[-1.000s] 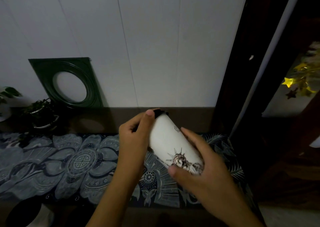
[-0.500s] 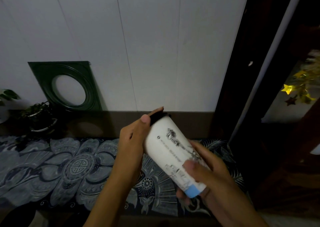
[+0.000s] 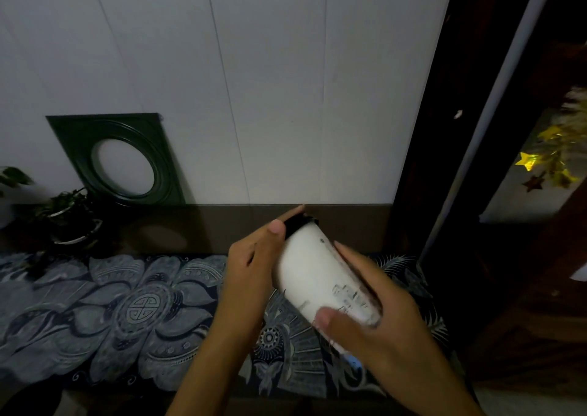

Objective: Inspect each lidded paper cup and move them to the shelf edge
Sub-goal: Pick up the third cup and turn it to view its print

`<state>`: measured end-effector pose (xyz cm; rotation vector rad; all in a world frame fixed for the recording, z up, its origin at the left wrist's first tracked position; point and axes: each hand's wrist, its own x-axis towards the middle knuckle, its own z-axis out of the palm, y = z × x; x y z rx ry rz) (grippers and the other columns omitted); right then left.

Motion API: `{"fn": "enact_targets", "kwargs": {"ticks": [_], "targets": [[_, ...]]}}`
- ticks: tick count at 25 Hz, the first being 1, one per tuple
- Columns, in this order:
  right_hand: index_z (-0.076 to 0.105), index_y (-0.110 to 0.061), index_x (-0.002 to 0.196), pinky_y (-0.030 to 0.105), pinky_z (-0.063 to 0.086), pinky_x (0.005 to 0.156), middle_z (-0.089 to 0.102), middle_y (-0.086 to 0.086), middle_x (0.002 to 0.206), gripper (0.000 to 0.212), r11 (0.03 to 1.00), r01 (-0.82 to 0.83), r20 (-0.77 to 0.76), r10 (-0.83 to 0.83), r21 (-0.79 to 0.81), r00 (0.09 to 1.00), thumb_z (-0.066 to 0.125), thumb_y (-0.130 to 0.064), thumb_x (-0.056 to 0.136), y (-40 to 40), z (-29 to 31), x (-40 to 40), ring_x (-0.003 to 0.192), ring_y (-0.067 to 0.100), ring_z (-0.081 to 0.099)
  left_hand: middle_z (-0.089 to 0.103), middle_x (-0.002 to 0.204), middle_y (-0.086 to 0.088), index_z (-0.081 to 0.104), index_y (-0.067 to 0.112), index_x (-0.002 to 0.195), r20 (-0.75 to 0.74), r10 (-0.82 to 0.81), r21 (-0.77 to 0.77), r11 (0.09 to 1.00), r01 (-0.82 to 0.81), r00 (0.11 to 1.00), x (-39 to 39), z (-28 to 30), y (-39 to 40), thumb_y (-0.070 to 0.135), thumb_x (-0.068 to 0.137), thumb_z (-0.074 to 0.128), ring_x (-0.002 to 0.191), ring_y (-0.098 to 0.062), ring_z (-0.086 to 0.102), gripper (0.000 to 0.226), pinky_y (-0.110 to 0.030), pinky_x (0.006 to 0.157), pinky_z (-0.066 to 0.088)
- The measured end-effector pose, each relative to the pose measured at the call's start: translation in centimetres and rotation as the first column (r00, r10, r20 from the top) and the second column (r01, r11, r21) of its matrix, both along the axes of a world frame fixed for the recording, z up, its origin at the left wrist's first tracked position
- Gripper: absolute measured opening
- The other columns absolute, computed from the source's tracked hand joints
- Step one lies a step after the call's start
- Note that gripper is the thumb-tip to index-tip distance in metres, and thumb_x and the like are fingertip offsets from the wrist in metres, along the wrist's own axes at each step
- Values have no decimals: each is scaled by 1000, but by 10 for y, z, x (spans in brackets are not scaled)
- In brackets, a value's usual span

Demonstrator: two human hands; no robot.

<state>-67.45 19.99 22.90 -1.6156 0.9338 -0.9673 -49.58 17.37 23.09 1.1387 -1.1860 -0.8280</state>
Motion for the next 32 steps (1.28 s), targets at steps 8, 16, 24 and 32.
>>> {"fn": "enact_targets", "kwargs": {"ticks": [8,16,24,32], "targets": [[59,-49,129,34,62,68,73,-3,122,68,949,-79,229,7,306,973,81,-54,64,0,3,1,92,20,76,81,98,7,77,45,108,-6,30,-53,998,-31,1000,-2,3,0,58,84,52,87,-12,74,37,-26,72,59],[29,-68,138,14,55,80,57,-37,125,89,991,80,-169,-98,-110,981,71,-64,60,3,-8,5,108,-6,63,76,73,3,77,36,108,-11,24,-11,1000,-24,1000,-4,-2,3,61,84,50,62,-13,65,44,-21,55,48],[73,-36,113,37,61,59,76,12,112,65,861,-285,467,64,421,882,94,-52,53,-5,-4,-7,78,31,77,80,94,-8,77,28,115,-89,-45,-23,999,43,995,1,-6,5,57,89,50,88,-30,73,47,-41,72,58],[13,-76,135,23,53,88,41,-43,132,89,970,110,-353,-182,-215,918,65,-74,62,7,-16,4,112,-4,55,80,88,13,78,29,110,79,-44,-20,999,46,996,-5,1,5,57,86,51,81,-2,71,45,-15,66,52]]}}
